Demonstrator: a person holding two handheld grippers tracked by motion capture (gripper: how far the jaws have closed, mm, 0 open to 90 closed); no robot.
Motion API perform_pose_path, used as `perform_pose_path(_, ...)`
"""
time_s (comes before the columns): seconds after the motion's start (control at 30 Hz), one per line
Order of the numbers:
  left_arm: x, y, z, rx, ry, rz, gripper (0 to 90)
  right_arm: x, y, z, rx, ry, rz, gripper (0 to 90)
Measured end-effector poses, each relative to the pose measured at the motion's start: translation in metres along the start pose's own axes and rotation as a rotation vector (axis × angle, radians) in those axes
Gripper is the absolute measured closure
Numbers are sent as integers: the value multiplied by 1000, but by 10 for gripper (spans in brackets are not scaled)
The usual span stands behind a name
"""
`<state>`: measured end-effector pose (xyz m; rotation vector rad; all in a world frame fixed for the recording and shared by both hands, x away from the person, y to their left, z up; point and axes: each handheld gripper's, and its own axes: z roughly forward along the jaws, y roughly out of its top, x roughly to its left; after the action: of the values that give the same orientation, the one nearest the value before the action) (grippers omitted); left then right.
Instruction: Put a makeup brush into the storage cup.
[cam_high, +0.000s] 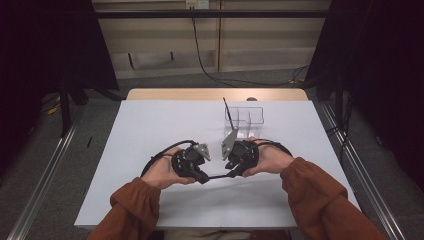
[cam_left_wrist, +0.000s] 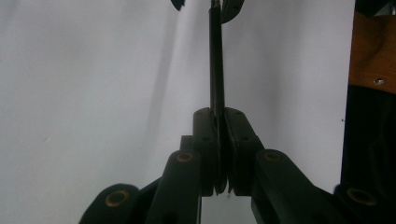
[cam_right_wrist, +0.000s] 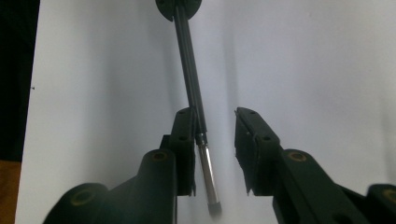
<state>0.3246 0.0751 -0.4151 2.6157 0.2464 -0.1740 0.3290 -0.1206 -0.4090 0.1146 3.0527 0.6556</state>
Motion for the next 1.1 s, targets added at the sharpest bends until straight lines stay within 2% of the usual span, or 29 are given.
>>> perform_pose_path(0.2,1,-2,1,-17,-3,-12,842,0,-7,-1,-33,9,25,564)
perform_pose_path(0.33,3,-3,0,-24,15,-17,842,1,-8,-1,-34,24,30,532)
perform_pose_path(0.43,2,-5,-2,-16,19,-17,842,0,-8,-1,-46,11,38,457)
perform_pose_path(0.47,3,-6,-3,-19,20,-19,842,0,-9,-2,-51,5,46,413)
perform_pose_path(0.6,4,-11,-8,-35,26,-32,842,-2,-10,-5,-66,-9,59,334)
perform_pose_path(0.7,2,-14,-10,-52,13,-38,842,-2,-14,-7,-64,-26,77,270)
perform_pose_path(0.77,2,-15,-10,-47,13,-27,842,-2,-17,-9,-78,-28,88,237)
perform_pose_path(0.8,1,-15,-10,-54,10,-40,842,-3,-18,-9,-86,-37,87,207)
perform_pose_path(1.1,0,-22,-15,-74,27,-54,842,-2,-32,-11,-114,-73,133,96)
